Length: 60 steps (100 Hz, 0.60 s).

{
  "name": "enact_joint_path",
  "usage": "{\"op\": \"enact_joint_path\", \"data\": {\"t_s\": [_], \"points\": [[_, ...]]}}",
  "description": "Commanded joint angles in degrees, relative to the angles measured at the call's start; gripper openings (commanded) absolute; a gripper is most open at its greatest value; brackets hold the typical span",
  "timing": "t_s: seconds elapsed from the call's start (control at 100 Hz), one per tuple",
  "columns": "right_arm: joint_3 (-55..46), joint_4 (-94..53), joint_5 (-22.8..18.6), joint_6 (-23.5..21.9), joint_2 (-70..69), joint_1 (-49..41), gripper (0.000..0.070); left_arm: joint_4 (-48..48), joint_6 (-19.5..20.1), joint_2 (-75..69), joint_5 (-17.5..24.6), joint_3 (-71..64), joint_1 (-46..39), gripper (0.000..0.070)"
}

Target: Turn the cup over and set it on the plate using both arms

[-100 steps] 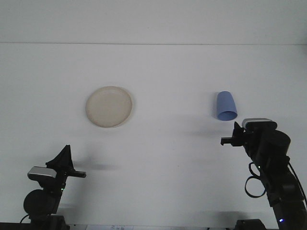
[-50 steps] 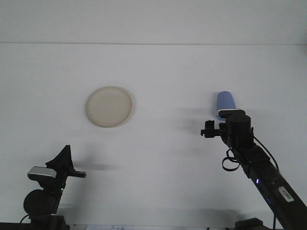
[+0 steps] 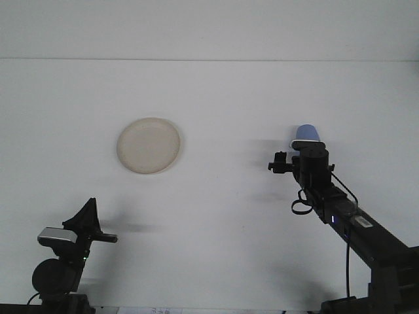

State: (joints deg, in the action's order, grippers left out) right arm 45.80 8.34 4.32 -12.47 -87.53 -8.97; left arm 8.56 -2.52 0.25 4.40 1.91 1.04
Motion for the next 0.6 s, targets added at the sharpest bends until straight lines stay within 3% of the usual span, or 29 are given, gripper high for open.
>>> {"op": "enact_joint_path", "data": {"t_s": [0.0, 0.11, 0.16, 0.22, 0.24, 0.43, 0.59], "points": [[0.72, 2.49, 0.04, -0.57, -1.97, 0.63, 0.0486, 0.55, -0.31, -0.07, 0.09, -1.11, 0.00, 0.0015], [0.81, 5.01, -0.04, -0.59, -3.45, 2.23, 0.0399, 0.55, -0.31, -0.07, 0.09, -1.11, 0.00, 0.0015], [0.81, 5.40, -0.28, -0.61, -3.89, 2.93, 0.0270, 0.55, -0.31, -0.07, 0.09, -1.11, 0.00, 0.0015], [0.83, 5.60, -0.90, -0.57, -4.09, 3.91, 0.0032, 0.55, -0.31, -0.07, 0.09, -1.11, 0.00, 0.0015], [0.83, 5.62, -1.22, -0.57, -4.09, 4.15, 0.0000, 0.55, -0.31, -0.07, 0.09, -1.11, 0.00, 0.0015], [2.29, 1.68, -5.62, -0.20, -2.49, 5.35, 0.0000, 0.55, -0.31, -0.07, 0.09, -1.11, 0.00, 0.0015], [7.91, -14.16, -5.86, 5.22, 3.26, 2.71, 0.0000, 0.52, -0.31, -0.07, 0.09, -1.11, 0.00, 0.0015]]}}
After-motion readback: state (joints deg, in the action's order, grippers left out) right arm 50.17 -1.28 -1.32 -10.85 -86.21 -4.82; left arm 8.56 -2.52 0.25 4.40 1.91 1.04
